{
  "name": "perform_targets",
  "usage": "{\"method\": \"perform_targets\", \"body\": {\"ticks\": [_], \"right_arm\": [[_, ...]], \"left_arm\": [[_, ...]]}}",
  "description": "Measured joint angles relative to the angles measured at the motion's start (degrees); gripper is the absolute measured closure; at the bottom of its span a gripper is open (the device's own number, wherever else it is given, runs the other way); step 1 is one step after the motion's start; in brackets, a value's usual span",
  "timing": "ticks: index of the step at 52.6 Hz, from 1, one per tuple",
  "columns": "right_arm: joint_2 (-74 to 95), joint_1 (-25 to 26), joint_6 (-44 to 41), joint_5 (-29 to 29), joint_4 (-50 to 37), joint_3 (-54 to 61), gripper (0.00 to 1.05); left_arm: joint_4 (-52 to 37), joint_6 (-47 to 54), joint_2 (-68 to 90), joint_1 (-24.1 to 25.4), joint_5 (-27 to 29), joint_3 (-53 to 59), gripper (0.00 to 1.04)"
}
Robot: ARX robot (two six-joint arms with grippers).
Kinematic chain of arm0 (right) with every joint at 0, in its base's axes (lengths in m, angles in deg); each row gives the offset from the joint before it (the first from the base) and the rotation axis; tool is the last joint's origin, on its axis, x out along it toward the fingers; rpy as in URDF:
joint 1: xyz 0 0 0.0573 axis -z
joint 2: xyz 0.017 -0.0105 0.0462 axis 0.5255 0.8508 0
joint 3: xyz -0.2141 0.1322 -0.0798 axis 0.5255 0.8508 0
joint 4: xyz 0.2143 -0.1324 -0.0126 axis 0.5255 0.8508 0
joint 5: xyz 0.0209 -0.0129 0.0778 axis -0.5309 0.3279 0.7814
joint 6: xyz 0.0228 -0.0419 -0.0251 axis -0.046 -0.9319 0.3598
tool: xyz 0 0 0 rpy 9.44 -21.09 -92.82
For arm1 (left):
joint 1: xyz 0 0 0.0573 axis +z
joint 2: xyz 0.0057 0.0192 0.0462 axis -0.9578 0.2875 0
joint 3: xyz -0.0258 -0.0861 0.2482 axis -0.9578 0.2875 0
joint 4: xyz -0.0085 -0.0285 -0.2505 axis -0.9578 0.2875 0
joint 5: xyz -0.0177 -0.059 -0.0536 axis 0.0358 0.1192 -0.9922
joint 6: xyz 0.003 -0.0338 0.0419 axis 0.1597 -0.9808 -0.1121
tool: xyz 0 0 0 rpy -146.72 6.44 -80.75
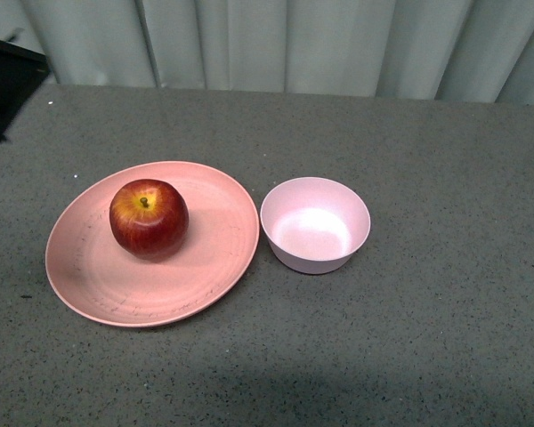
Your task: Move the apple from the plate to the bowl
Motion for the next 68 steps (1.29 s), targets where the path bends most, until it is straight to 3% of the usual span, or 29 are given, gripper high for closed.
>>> {"method": "perform_targets", "body": {"ticks": [20, 50, 68], "right_arm": [[0.0, 0.0, 0.0, 0.0, 0.0, 0.0, 0.09], [0.0, 0.0, 0.0, 0.0, 0.0, 0.0, 0.09], [0.0, 0.0, 0.0, 0.0, 0.0, 0.0, 0.09]], "left_arm": [[0.6, -1.8, 23.7, -6.3, 1.3, -14.2, 0.07], [0.0, 1.5, 33.9, -6.5, 5.4, -18.1, 0.07], [-0.2, 2.6, 35.1, -6.1, 4.9, -18.1, 0.07]]}}
